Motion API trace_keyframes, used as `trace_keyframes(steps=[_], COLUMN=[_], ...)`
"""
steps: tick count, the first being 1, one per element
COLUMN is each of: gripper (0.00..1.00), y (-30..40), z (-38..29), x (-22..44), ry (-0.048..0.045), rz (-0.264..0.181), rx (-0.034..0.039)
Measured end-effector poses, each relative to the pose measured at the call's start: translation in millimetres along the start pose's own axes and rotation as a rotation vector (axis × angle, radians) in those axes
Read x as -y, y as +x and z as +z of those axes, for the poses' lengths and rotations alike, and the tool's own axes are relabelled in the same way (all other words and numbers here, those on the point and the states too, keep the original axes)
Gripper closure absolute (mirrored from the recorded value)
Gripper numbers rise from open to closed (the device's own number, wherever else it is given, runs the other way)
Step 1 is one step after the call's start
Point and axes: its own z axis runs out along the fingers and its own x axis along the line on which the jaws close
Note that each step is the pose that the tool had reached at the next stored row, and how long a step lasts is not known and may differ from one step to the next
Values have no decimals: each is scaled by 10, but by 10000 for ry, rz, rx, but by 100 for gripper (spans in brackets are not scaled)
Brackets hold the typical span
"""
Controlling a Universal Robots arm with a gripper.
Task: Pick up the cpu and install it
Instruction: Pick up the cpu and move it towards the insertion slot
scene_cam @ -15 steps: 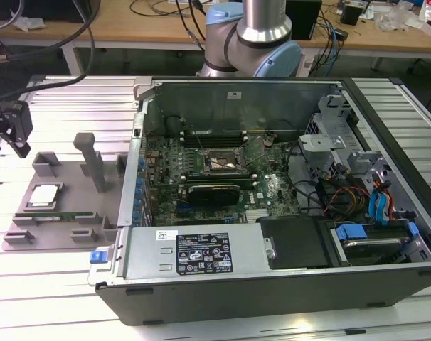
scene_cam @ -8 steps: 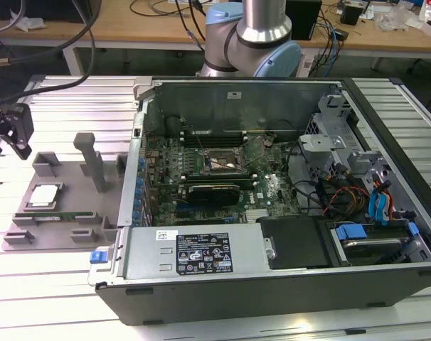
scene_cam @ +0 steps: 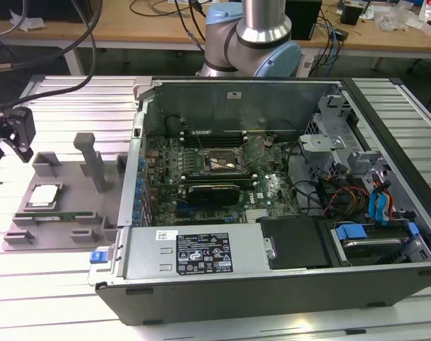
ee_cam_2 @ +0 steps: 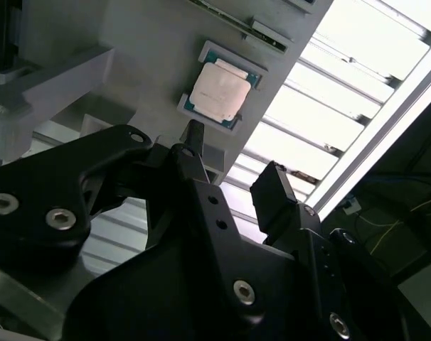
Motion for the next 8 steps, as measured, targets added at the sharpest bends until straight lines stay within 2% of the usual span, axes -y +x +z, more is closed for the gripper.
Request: trace_keyframes(steps=[8], gripper=[46], y=[1], z=[45], x=[2], ry=[0], rz=[0], rx=[0])
